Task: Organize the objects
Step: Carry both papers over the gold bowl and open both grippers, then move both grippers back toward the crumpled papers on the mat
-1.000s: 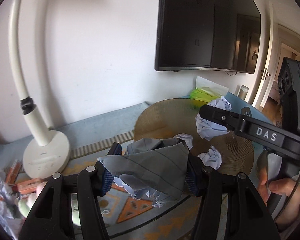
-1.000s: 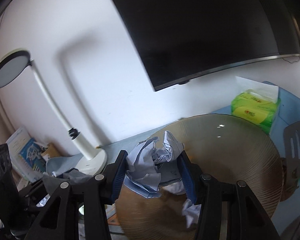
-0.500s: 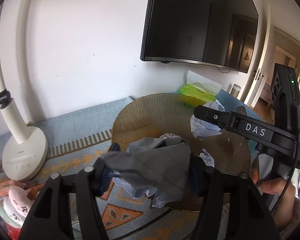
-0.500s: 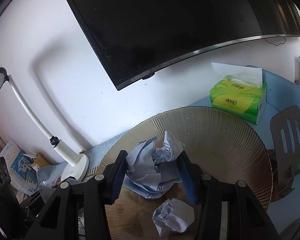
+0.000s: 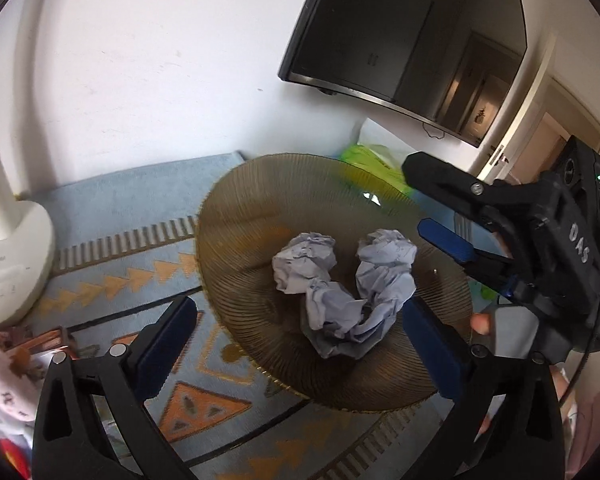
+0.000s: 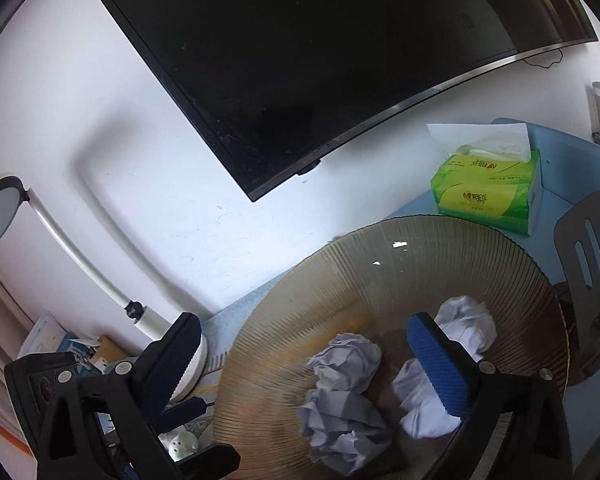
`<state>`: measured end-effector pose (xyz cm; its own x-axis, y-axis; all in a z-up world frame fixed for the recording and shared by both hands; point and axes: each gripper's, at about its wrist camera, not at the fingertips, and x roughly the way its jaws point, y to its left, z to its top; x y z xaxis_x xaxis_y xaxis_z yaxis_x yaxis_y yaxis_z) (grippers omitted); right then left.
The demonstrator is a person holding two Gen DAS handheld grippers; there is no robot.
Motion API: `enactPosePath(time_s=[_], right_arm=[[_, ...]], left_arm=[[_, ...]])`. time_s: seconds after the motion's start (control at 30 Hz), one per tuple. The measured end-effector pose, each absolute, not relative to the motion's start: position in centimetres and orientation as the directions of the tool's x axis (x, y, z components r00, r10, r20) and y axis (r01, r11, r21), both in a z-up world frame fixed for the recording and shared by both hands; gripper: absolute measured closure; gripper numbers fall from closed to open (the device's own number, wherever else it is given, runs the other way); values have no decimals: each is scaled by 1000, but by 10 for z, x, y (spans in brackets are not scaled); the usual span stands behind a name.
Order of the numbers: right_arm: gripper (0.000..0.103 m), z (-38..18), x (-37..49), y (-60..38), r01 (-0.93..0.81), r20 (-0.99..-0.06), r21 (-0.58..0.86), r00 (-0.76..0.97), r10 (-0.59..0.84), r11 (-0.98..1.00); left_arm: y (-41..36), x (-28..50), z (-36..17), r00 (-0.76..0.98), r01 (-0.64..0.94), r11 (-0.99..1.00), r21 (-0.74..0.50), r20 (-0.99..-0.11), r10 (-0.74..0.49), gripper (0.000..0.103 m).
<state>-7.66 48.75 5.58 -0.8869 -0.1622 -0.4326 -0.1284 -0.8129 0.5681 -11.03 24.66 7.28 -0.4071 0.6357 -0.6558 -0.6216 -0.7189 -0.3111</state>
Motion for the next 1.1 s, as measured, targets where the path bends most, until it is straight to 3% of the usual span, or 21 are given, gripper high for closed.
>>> enactPosePath(time_s=[0.2, 0.37, 0.53, 0.67, 0.97, 1.1], right_arm=[[0, 71, -63, 458, -16, -337, 635, -906, -258, -773], [0, 79, -48, 414, 58, -339, 596, -886, -316, -801], [0, 58, -26, 364, 89, -390, 548, -853, -348, -832], [0, 23, -16, 322, 93, -497, 507, -781, -379, -857], [0, -16, -2, 237, 230, -675, 93, -701, -231, -969], [0, -28, -17, 229, 243, -708, 97, -665, -239, -965]], left_arm=[[211, -93, 87, -482, -590, -768, -249, -654, 583, 1], [157, -74, 92, -562, -496, -845, -202, -667, 489, 1], [84, -62, 76, -591, -383, -902, -200, -698, 405, 0], [23, -48, 50, -592, -269, -937, -225, -729, 345, 1], [-81, -37, 11, -600, -76, -979, -187, -776, 195, 1], [-86, -51, 0, -590, -85, -982, -167, -786, 185, 0]])
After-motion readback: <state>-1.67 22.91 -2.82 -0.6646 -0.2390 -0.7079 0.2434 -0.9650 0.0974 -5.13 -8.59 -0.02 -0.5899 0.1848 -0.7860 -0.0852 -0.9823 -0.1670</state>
